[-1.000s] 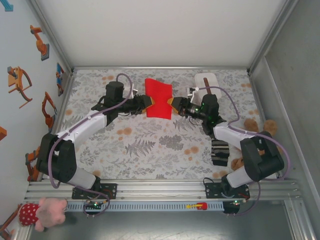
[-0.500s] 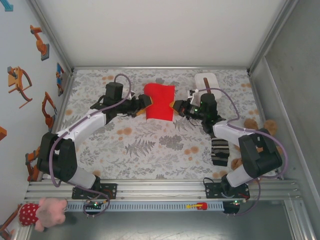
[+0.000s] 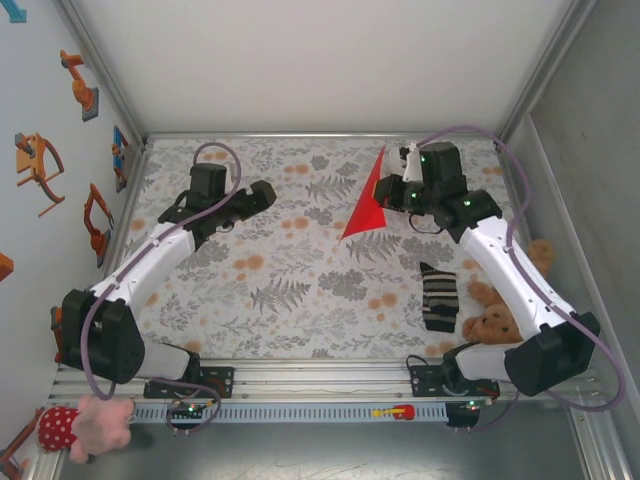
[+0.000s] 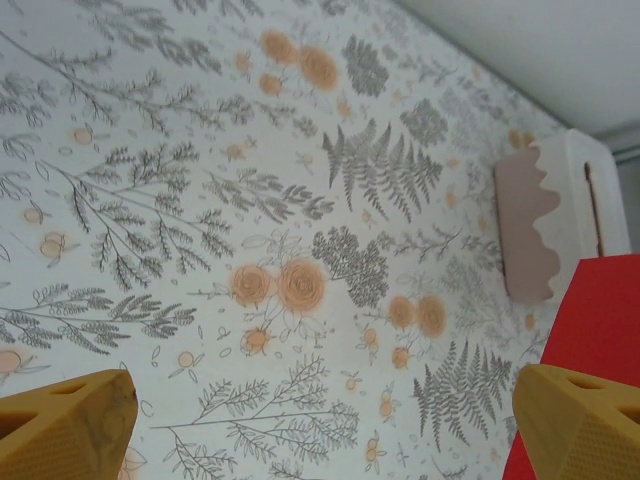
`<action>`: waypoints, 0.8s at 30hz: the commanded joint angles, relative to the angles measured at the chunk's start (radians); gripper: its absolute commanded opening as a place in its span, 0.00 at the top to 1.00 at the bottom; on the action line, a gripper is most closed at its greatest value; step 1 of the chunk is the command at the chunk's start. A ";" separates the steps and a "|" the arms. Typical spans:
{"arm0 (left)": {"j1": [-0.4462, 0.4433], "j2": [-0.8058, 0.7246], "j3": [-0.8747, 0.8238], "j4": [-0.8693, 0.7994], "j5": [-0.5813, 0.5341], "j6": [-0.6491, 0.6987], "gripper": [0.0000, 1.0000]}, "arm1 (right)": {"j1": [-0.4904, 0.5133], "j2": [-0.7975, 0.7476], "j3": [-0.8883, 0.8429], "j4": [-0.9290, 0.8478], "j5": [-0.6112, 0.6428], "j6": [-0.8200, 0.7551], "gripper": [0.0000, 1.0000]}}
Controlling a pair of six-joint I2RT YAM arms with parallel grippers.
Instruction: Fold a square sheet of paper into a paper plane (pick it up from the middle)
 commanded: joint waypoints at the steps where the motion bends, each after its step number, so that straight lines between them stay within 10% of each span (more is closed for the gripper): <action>1: 0.007 -0.016 -0.019 0.039 -0.008 0.019 0.04 | 0.026 0.047 0.052 -0.238 0.112 -0.075 1.00; 9: 0.010 0.038 -0.061 0.101 0.100 -0.054 0.03 | 0.166 0.298 0.092 -0.148 0.133 0.016 1.00; 18: 0.009 0.117 -0.142 0.173 0.202 -0.136 0.04 | 0.199 0.394 -0.184 0.485 -0.101 0.297 1.00; 24: -0.012 0.209 -0.179 0.261 0.303 -0.170 0.10 | 0.197 0.397 -0.330 0.585 -0.064 0.344 1.00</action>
